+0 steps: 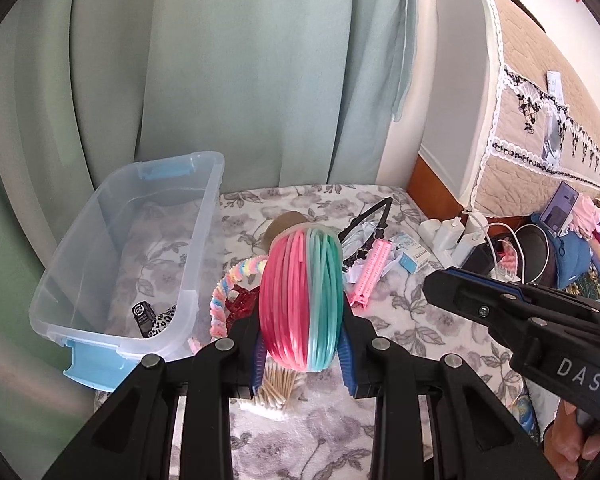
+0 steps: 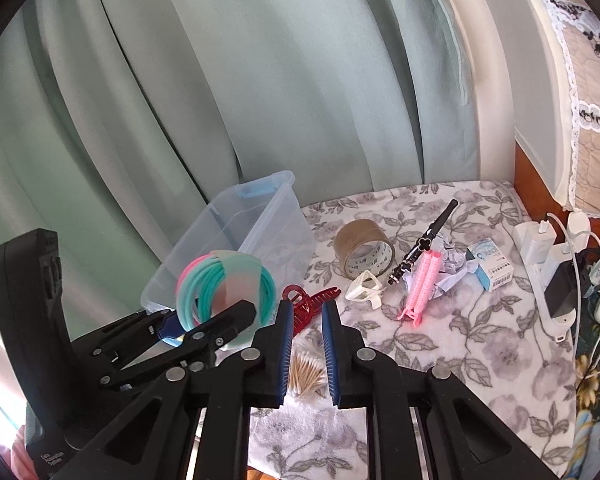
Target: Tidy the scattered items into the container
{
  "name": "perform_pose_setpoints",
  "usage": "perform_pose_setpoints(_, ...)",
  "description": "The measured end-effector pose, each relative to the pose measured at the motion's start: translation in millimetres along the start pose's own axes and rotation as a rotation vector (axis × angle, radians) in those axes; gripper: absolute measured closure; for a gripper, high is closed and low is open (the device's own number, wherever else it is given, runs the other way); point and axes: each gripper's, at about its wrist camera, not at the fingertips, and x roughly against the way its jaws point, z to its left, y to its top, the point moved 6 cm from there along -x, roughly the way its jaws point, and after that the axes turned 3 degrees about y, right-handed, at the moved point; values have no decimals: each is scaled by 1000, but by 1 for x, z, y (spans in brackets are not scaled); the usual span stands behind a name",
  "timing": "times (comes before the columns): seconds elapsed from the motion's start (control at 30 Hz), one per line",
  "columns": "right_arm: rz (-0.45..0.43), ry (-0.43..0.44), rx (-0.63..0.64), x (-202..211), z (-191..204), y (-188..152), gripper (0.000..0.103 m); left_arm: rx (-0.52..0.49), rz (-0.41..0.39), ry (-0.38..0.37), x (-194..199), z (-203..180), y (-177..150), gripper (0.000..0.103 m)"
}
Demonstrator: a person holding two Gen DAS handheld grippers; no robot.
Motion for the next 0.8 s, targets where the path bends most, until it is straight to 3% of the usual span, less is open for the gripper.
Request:
perform_pose_setpoints(0.27,157,-13,-38,-53,-14,-33,82,55,-19,0,2,28,-3,72)
perform_pose_setpoints(0.4,230,-7,-40,-80,-14,-51,56,72,-44,-16,7,37,1,72)
perform_pose_setpoints(0.53,293,-12,-39,-105,-12,-66,38,99,-70,-32,11,51,6,72)
perform_pose_setpoints(0.8,421,-28,-51,-161,-4,-96,26,125,-103,-38,11,72,11,72)
